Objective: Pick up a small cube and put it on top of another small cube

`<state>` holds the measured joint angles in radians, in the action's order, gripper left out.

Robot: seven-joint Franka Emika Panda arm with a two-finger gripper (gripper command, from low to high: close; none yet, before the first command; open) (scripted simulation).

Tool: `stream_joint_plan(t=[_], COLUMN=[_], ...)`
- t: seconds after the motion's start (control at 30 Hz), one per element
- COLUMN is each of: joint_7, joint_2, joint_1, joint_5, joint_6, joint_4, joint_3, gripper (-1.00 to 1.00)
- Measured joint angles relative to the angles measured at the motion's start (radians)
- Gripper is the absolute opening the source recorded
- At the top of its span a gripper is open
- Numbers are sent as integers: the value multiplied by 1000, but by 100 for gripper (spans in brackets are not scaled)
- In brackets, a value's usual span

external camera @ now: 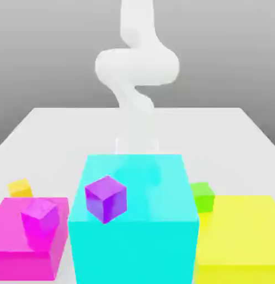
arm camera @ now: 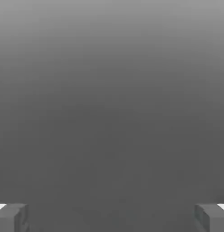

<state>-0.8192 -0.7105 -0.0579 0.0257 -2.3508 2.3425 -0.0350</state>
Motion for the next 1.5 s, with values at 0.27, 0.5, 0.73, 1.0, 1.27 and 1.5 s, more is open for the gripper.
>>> stream_joint_plan(t=[0.27, 0.5, 0.73, 1.0, 1.27, 1.5], joint_7=[-44, -33, 109, 267, 195, -69], joint_2=[292, 544, 814, 1024, 939, 738], joint_1=[-186, -321, -489, -659, -610, -497], joint_5=[58, 41, -159, -369, -275, -159], joint_6=[-167, -311, -459, -615, -550, -375], joint_4=[139, 258, 360, 324, 344, 306], joint_3=[-147, -307, -369, -162, -232, -247], gripper=[0, 0, 0, -100, -100, -100])
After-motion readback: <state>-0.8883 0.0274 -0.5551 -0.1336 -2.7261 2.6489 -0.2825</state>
